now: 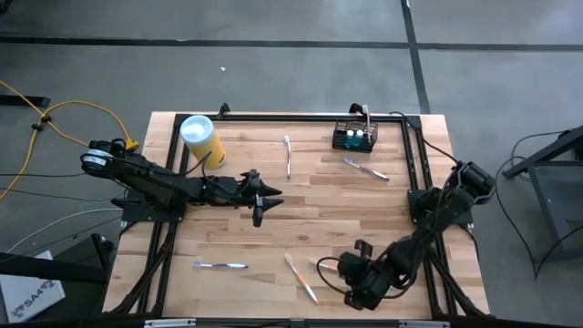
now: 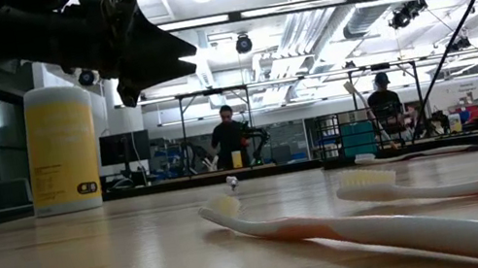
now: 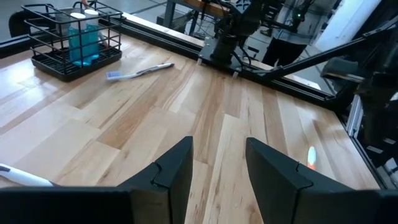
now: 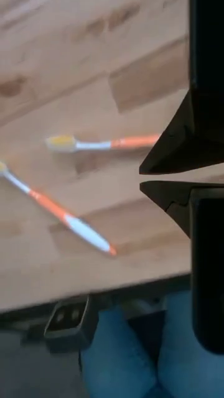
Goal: Pick & Place toothbrushing station
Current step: Put the right orange toothbrush into the black wire organizer
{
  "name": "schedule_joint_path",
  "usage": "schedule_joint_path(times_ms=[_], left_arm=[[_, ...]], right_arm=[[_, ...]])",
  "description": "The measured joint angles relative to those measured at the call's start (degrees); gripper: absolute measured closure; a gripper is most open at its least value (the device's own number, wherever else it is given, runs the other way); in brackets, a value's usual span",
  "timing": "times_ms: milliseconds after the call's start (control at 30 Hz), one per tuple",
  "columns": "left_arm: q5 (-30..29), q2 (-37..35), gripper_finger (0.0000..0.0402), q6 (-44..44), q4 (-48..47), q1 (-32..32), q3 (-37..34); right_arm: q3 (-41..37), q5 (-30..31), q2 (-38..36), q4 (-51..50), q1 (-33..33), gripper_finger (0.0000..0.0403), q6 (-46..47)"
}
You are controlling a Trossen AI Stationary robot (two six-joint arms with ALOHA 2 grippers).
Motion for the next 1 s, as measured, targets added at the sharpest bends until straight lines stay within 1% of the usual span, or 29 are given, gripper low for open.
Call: schedule_joint_path(times_ms=[100,167,267,367,533,667,933,1000], left_arm=[[0.0,-0.02,0.026,0.02,0.02,0.0,0.0],[0.0,0.0,0.026,0.02,0.02,0.0,0.0],[0.0,0.0,0.026,0.02,0.02,0.03,0.01],[-0.02,0.0,0.026,0.02,0.02,0.15,0.02],[-0.02,0.0,0.026,0.03,0.02,0.15,0.01],[-0.02,0.0,0.026,0.04,0.02,0.15,0.0],[-0.04,-0.01,0.026,0.07,0.02,0.15,0.0],[-0.04,0.0,0.026,0.05,0.02,0.15,0.0]], right_arm=[[0.01,0.47,0.0,0.79,0.48,0.0384,0.38],[0.01,2.11,0.0,0.43,0.74,0.0384,0.3],[0.01,5.87,0.0,-2.82,0.75,0.0384,-0.16],[-0.08,7.26,0.0,-5.46,0.27,0.0384,-1.97],[-1.68,6.06,0.0,-5.98,-0.63,0.0384,-6.39],[-3.34,5.4,0.0,-5.65,-0.66,0.0384,-5.66],[-8.58,2.92,0.04,4.72,-0.5,0.0384,-6.46],[-8.73,2.85,0.04,5.28,-0.5,0.0384,-7.14]])
